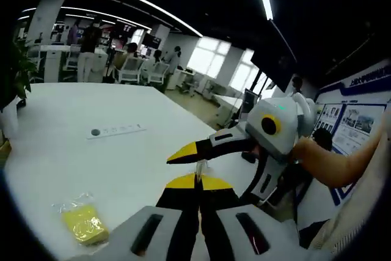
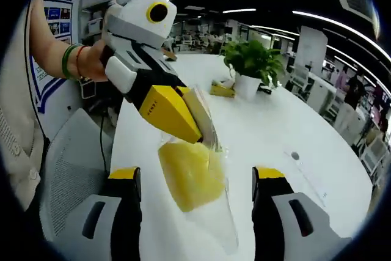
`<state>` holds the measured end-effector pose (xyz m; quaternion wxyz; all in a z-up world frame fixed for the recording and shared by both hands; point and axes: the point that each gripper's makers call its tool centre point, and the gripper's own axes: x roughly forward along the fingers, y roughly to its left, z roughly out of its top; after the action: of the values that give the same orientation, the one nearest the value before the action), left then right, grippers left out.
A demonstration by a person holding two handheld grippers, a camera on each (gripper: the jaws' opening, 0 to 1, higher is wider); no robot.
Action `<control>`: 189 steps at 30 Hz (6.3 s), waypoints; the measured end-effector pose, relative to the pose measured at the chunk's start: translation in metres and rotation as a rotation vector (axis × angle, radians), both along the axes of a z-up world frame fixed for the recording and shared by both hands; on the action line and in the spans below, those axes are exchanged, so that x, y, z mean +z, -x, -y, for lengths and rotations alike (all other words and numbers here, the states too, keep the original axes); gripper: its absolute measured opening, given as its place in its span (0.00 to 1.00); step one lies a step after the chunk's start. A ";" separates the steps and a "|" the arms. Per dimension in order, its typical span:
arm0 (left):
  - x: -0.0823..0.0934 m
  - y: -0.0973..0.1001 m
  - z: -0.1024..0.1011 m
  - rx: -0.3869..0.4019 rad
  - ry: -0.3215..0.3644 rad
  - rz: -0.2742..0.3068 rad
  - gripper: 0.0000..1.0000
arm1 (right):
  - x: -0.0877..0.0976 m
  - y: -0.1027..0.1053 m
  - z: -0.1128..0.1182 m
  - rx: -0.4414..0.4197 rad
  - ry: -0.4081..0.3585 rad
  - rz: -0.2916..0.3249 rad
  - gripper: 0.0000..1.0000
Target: Compare the silicone blocks by pressing each to a similar depth, holding the contact briefly, and releasing to observe deformation and rebound differences across the visible hardness samples.
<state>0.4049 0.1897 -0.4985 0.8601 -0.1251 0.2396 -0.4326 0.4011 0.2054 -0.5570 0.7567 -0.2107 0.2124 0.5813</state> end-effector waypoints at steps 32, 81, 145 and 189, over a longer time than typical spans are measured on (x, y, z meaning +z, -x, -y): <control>0.003 0.033 0.003 -0.138 -0.058 0.066 0.00 | -0.020 0.030 -0.017 0.131 0.045 -0.058 0.15; 0.015 0.034 0.023 -0.096 -0.015 0.006 0.00 | -0.005 0.028 0.000 0.105 -0.027 0.021 0.20; -0.049 -0.001 0.019 0.112 0.142 -0.197 0.00 | -0.010 0.061 0.115 -0.511 -0.281 0.073 0.81; -0.208 -0.128 -0.018 0.540 0.007 -0.243 0.00 | -0.059 0.104 0.168 -0.753 -0.205 -0.096 0.80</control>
<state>0.5325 0.2079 -0.7065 0.9087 -0.2381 0.2972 -0.1709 0.2970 0.0374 -0.6160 0.9233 -0.0138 0.2508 0.2905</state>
